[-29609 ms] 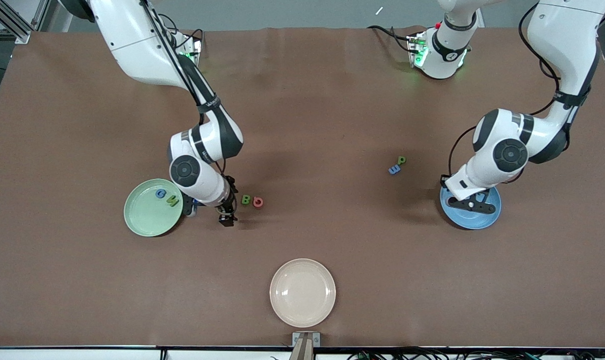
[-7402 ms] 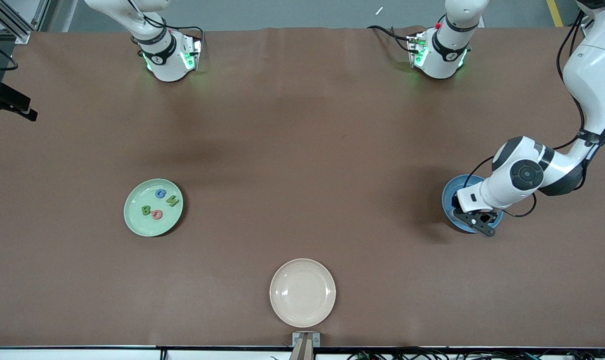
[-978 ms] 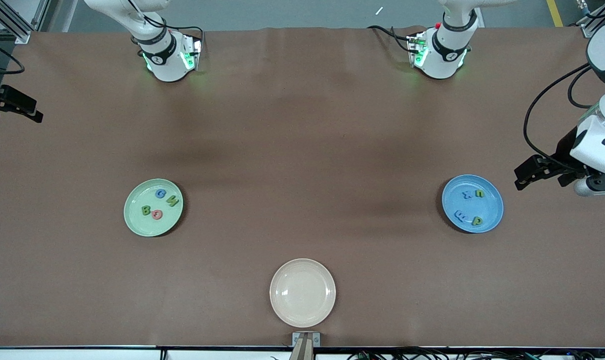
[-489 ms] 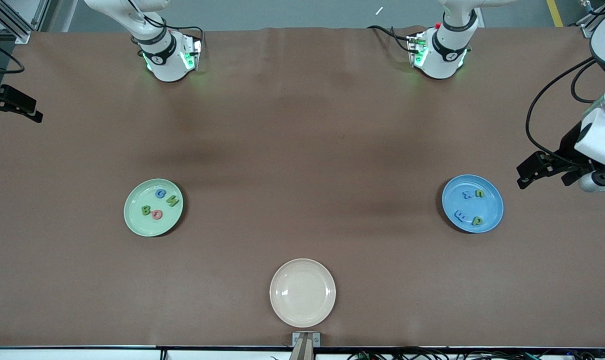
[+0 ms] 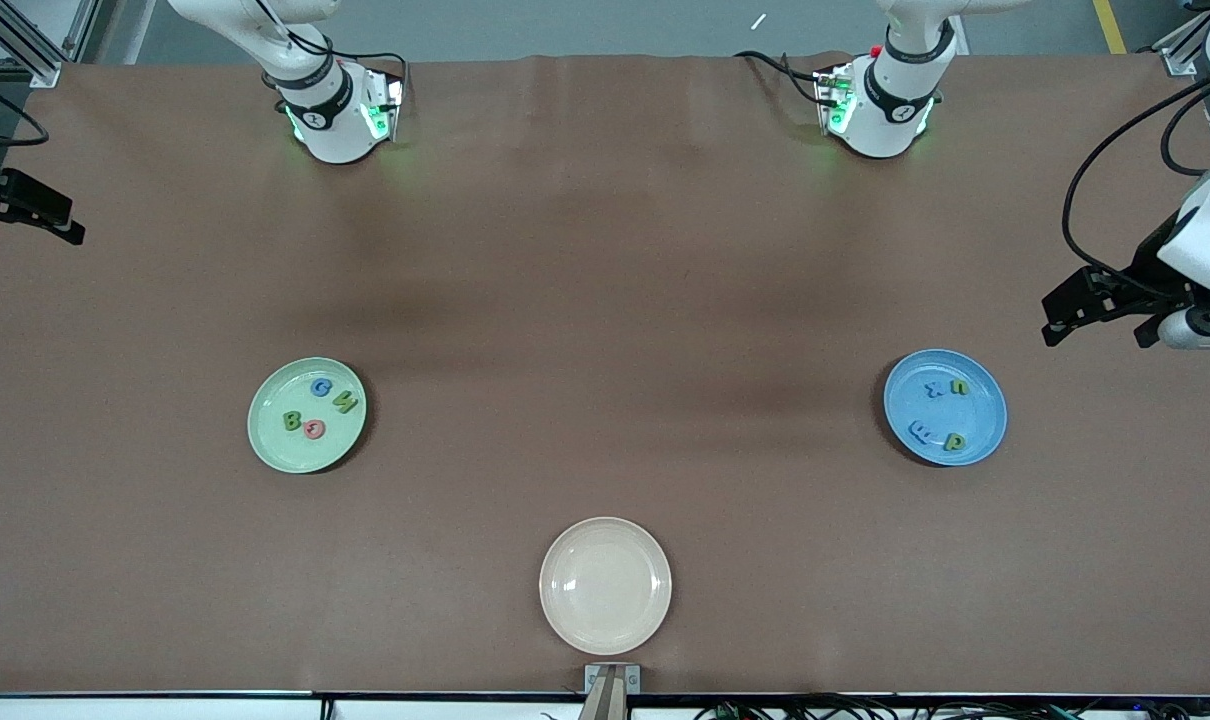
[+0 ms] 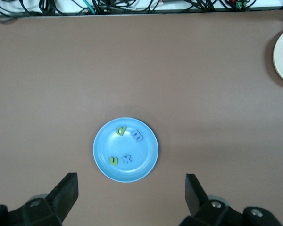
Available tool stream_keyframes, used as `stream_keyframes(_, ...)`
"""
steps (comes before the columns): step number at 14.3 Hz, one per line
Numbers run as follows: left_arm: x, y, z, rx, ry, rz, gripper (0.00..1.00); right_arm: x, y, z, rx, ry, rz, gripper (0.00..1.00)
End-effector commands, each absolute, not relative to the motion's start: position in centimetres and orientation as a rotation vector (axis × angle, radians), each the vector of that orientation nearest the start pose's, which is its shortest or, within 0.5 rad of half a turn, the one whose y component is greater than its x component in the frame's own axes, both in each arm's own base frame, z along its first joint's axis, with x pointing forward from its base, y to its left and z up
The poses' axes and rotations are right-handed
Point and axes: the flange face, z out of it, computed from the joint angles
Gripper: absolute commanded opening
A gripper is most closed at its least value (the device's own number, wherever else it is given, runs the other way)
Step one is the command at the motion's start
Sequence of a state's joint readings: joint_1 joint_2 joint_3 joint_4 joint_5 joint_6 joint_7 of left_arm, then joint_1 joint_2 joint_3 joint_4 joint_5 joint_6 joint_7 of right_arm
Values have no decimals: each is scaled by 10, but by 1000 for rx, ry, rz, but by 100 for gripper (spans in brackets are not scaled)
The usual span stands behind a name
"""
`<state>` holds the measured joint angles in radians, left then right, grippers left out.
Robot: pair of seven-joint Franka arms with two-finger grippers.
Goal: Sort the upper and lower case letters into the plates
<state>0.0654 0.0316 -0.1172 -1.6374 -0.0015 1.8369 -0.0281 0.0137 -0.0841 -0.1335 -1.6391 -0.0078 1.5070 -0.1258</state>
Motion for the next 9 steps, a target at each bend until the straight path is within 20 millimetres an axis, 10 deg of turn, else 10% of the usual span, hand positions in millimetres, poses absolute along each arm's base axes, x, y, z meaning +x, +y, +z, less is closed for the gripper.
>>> stream_keyframes(1, 571, -26, 615, -3157, 41, -295, 100, 507, -68, 634, -3140, -27, 57, 100)
stream_keyframes(9, 578, -24, 617, -3156, 46, -308, 100, 507, -70, 634, -3139, -16, 55, 100)
